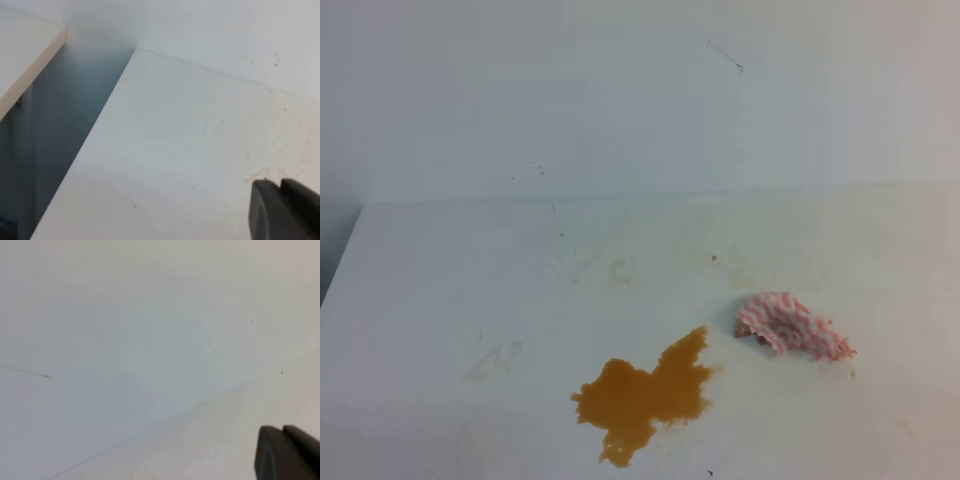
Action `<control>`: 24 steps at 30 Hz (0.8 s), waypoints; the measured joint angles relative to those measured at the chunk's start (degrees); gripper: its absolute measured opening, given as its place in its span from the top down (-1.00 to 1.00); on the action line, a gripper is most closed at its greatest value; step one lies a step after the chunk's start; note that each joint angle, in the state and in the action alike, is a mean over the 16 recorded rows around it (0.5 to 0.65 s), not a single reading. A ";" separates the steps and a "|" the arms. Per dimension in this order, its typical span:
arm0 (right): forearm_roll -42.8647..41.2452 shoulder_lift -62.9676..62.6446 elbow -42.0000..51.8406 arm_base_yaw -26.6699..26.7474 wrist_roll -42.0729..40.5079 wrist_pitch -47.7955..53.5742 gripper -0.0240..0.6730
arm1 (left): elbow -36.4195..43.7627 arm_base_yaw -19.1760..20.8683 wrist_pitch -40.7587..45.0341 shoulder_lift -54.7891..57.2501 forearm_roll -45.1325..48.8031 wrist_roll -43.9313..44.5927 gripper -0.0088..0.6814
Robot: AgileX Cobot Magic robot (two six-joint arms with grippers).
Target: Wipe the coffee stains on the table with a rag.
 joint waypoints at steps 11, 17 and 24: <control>1.40 0.00 -1.59 0.00 -5.09 -1.57 0.94 | 0.22 0.00 -0.13 0.00 0.00 -0.06 0.98; 1.47 0.00 -6.87 0.67 -18.25 0.92 0.94 | 0.11 0.00 0.00 0.00 0.00 -0.07 0.98; 2.87 1.61 -16.03 4.61 -39.12 7.60 0.94 | 0.11 0.00 0.00 0.00 0.00 -0.02 0.97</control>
